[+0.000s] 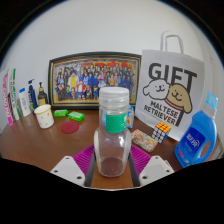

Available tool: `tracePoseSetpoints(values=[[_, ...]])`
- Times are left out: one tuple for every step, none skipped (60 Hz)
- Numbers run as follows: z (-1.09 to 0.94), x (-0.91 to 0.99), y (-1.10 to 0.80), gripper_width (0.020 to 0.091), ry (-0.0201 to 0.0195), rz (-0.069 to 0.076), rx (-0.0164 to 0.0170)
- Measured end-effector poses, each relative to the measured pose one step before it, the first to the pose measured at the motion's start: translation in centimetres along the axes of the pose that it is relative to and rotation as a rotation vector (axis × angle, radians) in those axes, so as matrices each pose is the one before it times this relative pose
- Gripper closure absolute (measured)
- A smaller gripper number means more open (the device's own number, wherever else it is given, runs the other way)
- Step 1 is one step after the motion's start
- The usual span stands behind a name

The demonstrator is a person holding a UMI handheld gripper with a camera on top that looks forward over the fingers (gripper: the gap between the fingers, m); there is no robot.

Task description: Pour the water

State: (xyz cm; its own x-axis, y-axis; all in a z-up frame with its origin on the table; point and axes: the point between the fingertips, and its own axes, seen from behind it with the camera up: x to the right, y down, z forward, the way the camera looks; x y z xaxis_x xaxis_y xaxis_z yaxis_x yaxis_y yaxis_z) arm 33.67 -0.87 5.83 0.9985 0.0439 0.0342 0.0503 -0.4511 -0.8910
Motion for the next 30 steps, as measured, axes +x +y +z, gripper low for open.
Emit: tracePoseSetpoints(values=[[0.072, -0.013, -0.097, 0.0560, -0.00404, 0.0011, 0.00496], [0.064, 0.070, -0.008, 0.0565, -0.00060, 0.0010, 0.00118], [0.024, 0.008, -0.079, 0.0570, -0.00122, 0.0053, 0.00143], [0.033, -0.002, -0.026, 0.0585, -0.00255, 0.0059, 0.00196], [0.011, 0.045, 0.001, 0.0588, 0.00089, 0.0048, -0.00093], [0.033, 0.017, -0.045, 0.0605, 0.00048, 0.0047, 0.00329], [0.030, 0.047, 0.036, 0.0607, 0.00101, 0.0052, -0.00075], [0.010, 0.001, 0.000, 0.0624, 0.00018, 0.0037, -0.00037], [0.003, 0.027, -0.035, 0.0627, 0.00042, 0.0020, 0.00032], [0.000, 0.030, -0.001, 0.0646, 0.00139, 0.0005, -0.00121], [-0.009, 0.055, 0.006, 0.0649, 0.00348, -0.0011, -0.00150], [0.007, 0.072, -0.043, 0.0667, 0.00357, -0.0023, -0.00102], [-0.009, 0.137, -0.102, 0.0671, 0.00171, -0.0034, -0.00277], [0.016, 0.046, -0.099, 0.0673, 0.00503, -0.0052, 0.00006], [-0.022, -0.009, -0.149, 0.0690, 0.00346, -0.0078, 0.00089], [-0.014, 0.021, -0.233, 0.0693, 0.00512, -0.0078, 0.00288], [-0.014, 0.021, -0.230, 0.0692, 0.00594, -0.0091, 0.00188], [-0.020, -0.015, -0.281, 0.0692, 0.00498, -0.0086, 0.00233], [-0.020, -0.079, -0.304, 0.0692, 0.00266, -0.0093, 0.00143], [-0.022, -0.097, -0.329, 0.0693, 0.00243, -0.0099, 0.00122], [-0.130, -0.090, -0.354, 0.0693, 0.00679, -0.0109, 0.00130], [-0.008, 0.029, -0.426, 0.0693, 0.00861, -0.0126, 0.00422], [0.000, 0.006, -0.450, 0.0693, 0.00838, -0.0141, 0.00404], [0.026, -0.030, -0.442, 0.0692, 0.00670, -0.0156, 0.00301], [0.025, -0.061, -0.459, 0.0692, 0.00624, -0.0160, 0.00238], [0.043, -0.040, -0.511, 0.0693, 0.00760, -0.0146, 0.00325], [0.058, -0.011, -0.531, 0.0693, 0.00868, -0.0133, 0.00358], [0.068, -0.016, -0.497, 0.0694, 0.00574, -0.0142, 0.00294], [0.094, -0.162, -0.541, 0.0693, 0.00805, -0.0173, 0.00089], [0.078, -0.104, -0.533, 0.0693, 0.00671, -0.0203, 0.00035]])
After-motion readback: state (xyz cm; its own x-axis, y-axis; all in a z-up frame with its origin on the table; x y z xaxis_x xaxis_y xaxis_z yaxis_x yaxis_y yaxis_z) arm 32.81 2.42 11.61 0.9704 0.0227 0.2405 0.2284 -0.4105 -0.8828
